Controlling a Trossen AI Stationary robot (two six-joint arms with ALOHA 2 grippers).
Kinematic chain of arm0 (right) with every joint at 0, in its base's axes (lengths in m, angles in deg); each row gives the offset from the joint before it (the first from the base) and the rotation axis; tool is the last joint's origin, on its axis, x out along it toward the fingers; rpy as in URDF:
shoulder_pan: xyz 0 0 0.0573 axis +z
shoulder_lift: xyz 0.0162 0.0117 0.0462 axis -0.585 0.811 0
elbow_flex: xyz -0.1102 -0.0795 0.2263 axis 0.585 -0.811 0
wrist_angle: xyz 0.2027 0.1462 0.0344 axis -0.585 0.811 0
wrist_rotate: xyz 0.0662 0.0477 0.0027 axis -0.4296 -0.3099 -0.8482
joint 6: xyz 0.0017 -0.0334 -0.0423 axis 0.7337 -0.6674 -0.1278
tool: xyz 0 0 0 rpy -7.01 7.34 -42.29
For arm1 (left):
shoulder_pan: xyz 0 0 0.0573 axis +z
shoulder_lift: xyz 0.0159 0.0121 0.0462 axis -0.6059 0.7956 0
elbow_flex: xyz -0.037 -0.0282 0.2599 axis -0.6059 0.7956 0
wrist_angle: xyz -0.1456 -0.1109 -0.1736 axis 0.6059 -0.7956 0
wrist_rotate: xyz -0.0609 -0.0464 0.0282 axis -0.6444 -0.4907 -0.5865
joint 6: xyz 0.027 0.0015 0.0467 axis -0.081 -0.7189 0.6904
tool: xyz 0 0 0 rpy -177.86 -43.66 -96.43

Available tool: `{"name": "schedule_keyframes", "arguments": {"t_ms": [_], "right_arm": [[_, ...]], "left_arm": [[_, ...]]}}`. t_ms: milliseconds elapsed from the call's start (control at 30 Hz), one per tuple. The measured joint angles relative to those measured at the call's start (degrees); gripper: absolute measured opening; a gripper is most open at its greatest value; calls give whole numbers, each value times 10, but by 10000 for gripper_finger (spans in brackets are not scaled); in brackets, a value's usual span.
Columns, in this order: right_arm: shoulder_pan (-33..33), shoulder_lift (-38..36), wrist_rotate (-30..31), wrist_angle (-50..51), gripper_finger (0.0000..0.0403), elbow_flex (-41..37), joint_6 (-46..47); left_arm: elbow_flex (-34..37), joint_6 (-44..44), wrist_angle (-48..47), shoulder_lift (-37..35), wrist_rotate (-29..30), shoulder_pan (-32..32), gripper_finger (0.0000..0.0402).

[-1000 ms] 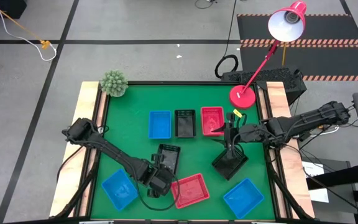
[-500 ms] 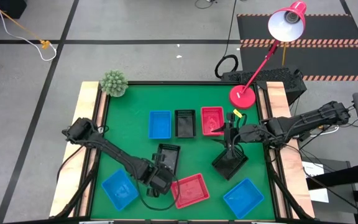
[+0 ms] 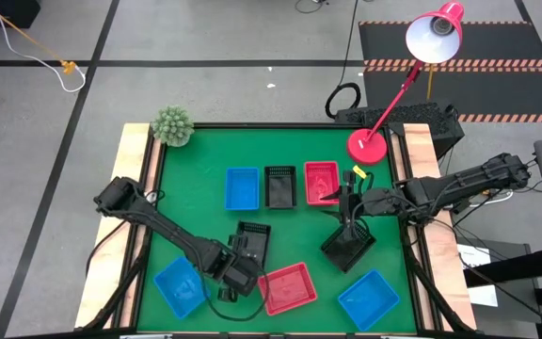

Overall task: Stack baskets by color
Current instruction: Stack the bottom left black bin on top of the top black bin

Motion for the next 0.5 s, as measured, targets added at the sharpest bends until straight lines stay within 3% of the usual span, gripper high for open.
{"name": "schedule_keyframes", "arguments": {"t_ms": [500], "right_arm": [[0, 0, 1, 0, 141, 0, -1]], "left_arm": [[0, -19, 3, -71, 95, -54, 9]]}}
